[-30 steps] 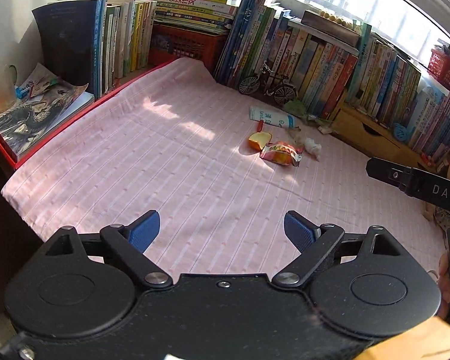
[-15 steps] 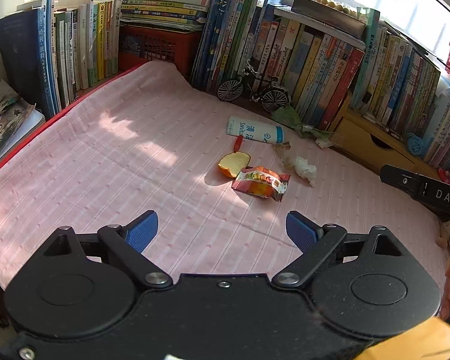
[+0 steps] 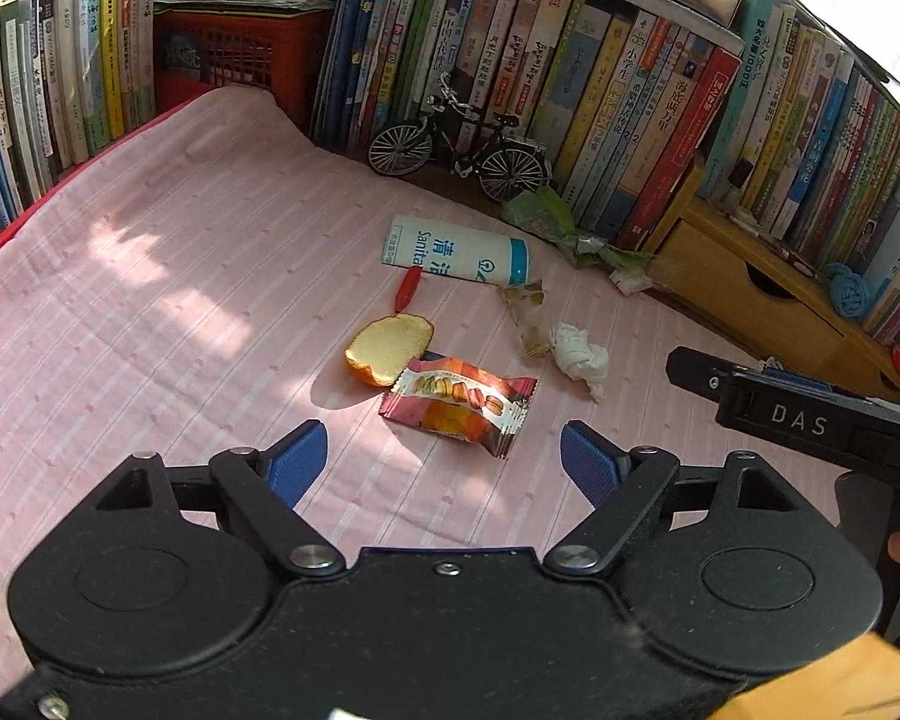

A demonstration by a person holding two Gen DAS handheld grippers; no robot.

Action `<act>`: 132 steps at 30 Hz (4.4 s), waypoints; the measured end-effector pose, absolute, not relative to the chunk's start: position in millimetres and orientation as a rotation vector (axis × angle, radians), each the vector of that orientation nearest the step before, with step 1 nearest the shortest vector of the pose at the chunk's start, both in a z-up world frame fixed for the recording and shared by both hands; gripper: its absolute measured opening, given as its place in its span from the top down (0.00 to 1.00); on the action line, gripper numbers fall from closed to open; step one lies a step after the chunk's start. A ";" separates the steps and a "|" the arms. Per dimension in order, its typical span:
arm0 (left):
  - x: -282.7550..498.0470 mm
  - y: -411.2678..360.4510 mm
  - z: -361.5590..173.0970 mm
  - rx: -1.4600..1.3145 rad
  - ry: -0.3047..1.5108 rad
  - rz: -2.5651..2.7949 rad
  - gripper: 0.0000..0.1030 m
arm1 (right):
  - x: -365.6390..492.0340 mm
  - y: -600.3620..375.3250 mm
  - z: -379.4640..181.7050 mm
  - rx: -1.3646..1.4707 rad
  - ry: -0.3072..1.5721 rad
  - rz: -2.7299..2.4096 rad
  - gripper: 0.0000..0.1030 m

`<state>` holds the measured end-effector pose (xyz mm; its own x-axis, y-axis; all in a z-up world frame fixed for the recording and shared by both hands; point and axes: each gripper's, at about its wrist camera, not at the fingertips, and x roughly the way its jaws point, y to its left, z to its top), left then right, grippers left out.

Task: Collect trash
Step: 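Grasp the macaron snack packet with the left tool while the right tool grasps the white tissue, then carry the macaron packet and white tissue down over the black bin, then open both tools to drop the packet and tissue into the bin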

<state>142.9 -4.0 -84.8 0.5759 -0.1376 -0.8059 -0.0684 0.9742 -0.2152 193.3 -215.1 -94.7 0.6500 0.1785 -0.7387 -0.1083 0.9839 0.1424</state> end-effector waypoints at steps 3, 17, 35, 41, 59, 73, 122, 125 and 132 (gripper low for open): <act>163.0 -12.2 -99.2 -0.256 0.971 -0.049 0.20 | 211.3 -217.4 -108.9 0.118 0.879 0.188 0.11; 224.4 -43.3 -168.8 -0.271 1.021 0.019 0.23 | 232.9 -250.7 -134.9 0.233 0.903 0.188 0.17; 153.2 -6.9 -121.7 -0.284 0.873 0.031 0.55 | 256.7 -197.0 -166.3 0.242 1.061 0.257 0.65; 128.4 3.5 -112.4 -0.281 0.879 0.055 0.56 | 228.6 -205.7 -148.7 0.246 1.053 0.236 0.67; -34.0 51.0 -56.5 -0.224 0.902 -0.112 0.56 | 38.2 -183.0 -73.7 0.262 1.021 0.142 0.66; -180.8 143.5 -81.1 -0.236 0.989 -0.075 0.56 | -100.8 -94.4 -96.4 0.263 1.110 0.204 0.66; -237.3 205.1 -223.0 -0.411 1.372 0.048 0.49 | -153.8 14.4 -199.0 0.037 1.381 0.402 0.62; -237.0 205.3 -224.3 -0.423 1.375 0.060 0.47 | -152.2 15.0 -199.4 0.032 1.383 0.404 0.61; -235.3 206.3 -224.3 -0.424 1.383 0.082 0.35 | -152.2 9.1 -204.8 0.043 1.393 0.406 0.46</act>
